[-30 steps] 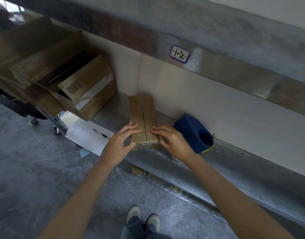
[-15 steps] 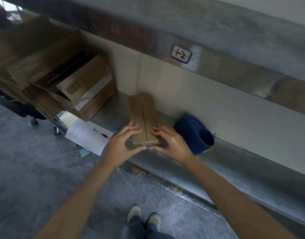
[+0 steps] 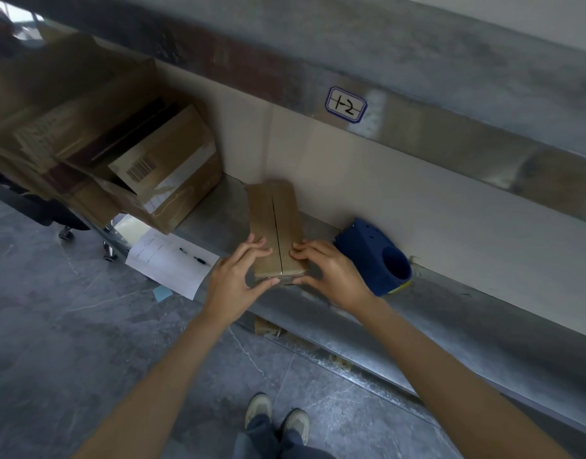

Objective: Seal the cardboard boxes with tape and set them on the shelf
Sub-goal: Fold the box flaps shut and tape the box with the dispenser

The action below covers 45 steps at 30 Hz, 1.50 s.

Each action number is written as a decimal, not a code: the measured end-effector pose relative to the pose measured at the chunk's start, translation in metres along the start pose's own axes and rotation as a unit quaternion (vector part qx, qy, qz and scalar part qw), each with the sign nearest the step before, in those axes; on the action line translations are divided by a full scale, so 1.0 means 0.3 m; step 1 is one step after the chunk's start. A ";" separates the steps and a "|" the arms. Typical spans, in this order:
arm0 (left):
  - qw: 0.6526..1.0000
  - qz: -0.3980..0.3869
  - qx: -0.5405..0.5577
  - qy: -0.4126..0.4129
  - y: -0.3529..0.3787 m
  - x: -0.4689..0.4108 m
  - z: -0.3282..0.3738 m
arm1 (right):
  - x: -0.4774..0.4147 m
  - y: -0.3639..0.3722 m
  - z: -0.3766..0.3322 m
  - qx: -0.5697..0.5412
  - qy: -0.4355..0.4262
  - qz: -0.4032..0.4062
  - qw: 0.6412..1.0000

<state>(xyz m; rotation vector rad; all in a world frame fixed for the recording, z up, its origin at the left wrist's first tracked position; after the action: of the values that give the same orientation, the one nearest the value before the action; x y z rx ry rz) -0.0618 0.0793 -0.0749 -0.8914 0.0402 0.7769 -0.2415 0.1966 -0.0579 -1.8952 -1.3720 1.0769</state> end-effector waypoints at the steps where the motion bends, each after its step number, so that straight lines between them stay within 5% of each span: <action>1: 1.000 -0.011 -0.012 0.005 -0.006 -0.004 -0.004 | -0.004 -0.008 0.002 0.001 0.000 -0.003 1.000; 16: 0.990 -0.137 0.015 0.008 -0.074 -0.052 -0.059 | -0.021 -0.009 0.014 -0.004 -0.005 -0.023 1.000; 29: 0.993 -0.121 -0.003 -0.002 -0.082 -0.069 -0.020 | -0.019 -0.029 -0.027 0.030 0.007 -0.020 0.999; 36: 1.000 -0.005 -0.025 -0.002 -0.025 -0.015 0.021 | -0.008 0.000 -0.062 0.065 0.027 0.004 0.998; 45: 0.998 -0.008 -0.062 0.005 -0.010 -0.008 0.070 | -0.006 -0.027 -0.044 0.035 0.050 -0.022 0.998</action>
<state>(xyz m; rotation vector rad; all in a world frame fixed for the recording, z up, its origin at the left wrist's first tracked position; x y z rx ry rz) -0.0675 0.0917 -0.0584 -1.0128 -0.0072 0.7673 -0.2345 0.1978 -0.0441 -1.8351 -1.2971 0.9822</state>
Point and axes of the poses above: each hand's wrist, its own x-axis away from the middle knuckle, its own y-axis out of the palm, z = x × y, the point moved 3 cm from there along -x, towards the middle knuckle
